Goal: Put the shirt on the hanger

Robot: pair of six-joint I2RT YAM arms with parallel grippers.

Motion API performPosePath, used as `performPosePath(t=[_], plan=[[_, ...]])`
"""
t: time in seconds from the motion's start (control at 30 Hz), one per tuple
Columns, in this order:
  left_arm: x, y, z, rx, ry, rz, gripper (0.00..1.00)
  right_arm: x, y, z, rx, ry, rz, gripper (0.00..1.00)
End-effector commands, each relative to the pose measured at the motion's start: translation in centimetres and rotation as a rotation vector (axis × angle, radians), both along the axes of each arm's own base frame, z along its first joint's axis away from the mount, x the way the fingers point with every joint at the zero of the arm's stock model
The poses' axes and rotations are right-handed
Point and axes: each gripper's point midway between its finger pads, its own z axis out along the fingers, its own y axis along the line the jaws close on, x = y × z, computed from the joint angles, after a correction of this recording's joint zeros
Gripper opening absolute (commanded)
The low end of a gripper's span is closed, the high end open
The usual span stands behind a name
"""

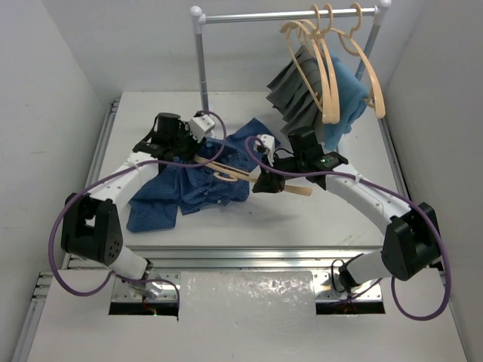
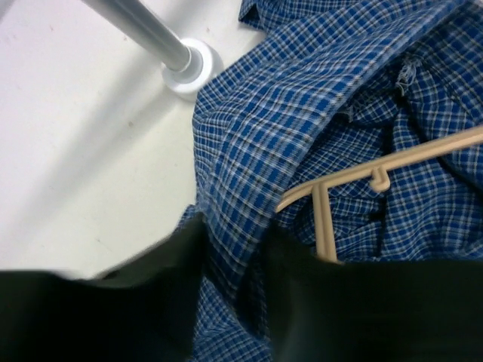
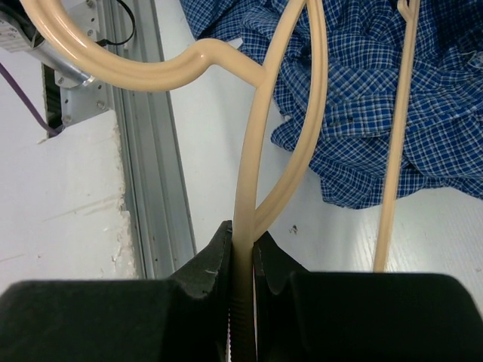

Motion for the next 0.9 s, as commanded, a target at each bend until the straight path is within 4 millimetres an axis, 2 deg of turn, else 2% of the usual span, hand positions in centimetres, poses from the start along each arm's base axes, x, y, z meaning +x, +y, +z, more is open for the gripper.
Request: performPosePath(t=[0.0, 0.03, 0.07, 0.13, 0.17, 0.23, 0.27, 0.3, 0.43, 0.6, 0.67, 0.73, 0.77, 0.8, 0.83, 0.87], plan=[[0.5, -0.4, -0.3, -0.012, -0.015, 0.005, 0.18, 0.3, 1.1, 1.9, 0.070, -0.064, 0.048, 0.00], [0.4, -0.7, 0.1, -0.027, -0.019, -0.003, 0.03, 0.3, 1.2, 1.8, 0.068, -0.062, 0.049, 0.00], [0.3, -1.0, 0.5, -0.044, -0.026, -0.013, 0.00, 0.5, 1.2, 1.7, 0.067, -0.060, 0.049, 0.00], [0.0, -1.9, 2.1, -0.098, -0.049, -0.044, 0.00, 0.5, 1.6, 1.7, 0.070, -0.052, 0.062, 0.00], [-0.6, -2.9, 3.7, -0.141, -0.075, -0.091, 0.00, 0.5, 1.7, 1.7, 0.070, -0.050, 0.069, 0.00], [-1.1, -3.6, 6.3, -0.188, -0.122, -0.129, 0.00, 0.7, 2.4, 2.4, 0.079, -0.072, 0.091, 0.00], [-1.6, -4.3, 6.9, -0.212, -0.124, -0.164, 0.00, 0.6, 2.5, 2.5, 0.074, -0.068, 0.099, 0.00], [-1.7, -4.6, 7.9, -0.221, -0.140, -0.189, 0.00, 0.8, 3.0, 3.5, 0.080, -0.091, 0.110, 0.00], [-4.0, -6.4, 9.7, -0.262, -0.124, -0.332, 0.00, 1.6, 3.6, 4.8, 0.080, -0.119, 0.113, 0.00], [-7.0, -8.2, 11.0, -0.315, -0.099, -0.480, 0.00, 2.0, 4.5, 6.5, 0.120, -0.148, 0.149, 0.00], [-7.6, -9.3, 13.1, -0.343, -0.140, -0.542, 0.00, 1.8, 5.0, 6.4, 0.130, -0.127, 0.182, 0.00], [-7.7, -10.5, 14.9, -0.378, -0.167, -0.582, 0.00, 2.0, 5.8, 7.1, 0.144, -0.136, 0.203, 0.00], [-7.7, -10.9, 17.0, -0.396, -0.191, -0.602, 0.00, 2.2, 6.1, 7.1, 0.148, -0.137, 0.206, 0.00], [-8.0, -11.4, 17.6, -0.406, -0.176, -0.624, 0.00, 2.2, 6.4, 7.1, 0.153, -0.138, 0.205, 0.00], [-8.6, -12.1, 16.7, -0.421, -0.096, -0.649, 0.00, 2.6, 6.6, 7.5, 0.171, -0.154, 0.197, 0.00], [-8.7, -12.5, 17.5, -0.426, -0.096, -0.661, 0.00, 2.7, 6.5, 7.2, 0.170, -0.148, 0.174, 0.00]])
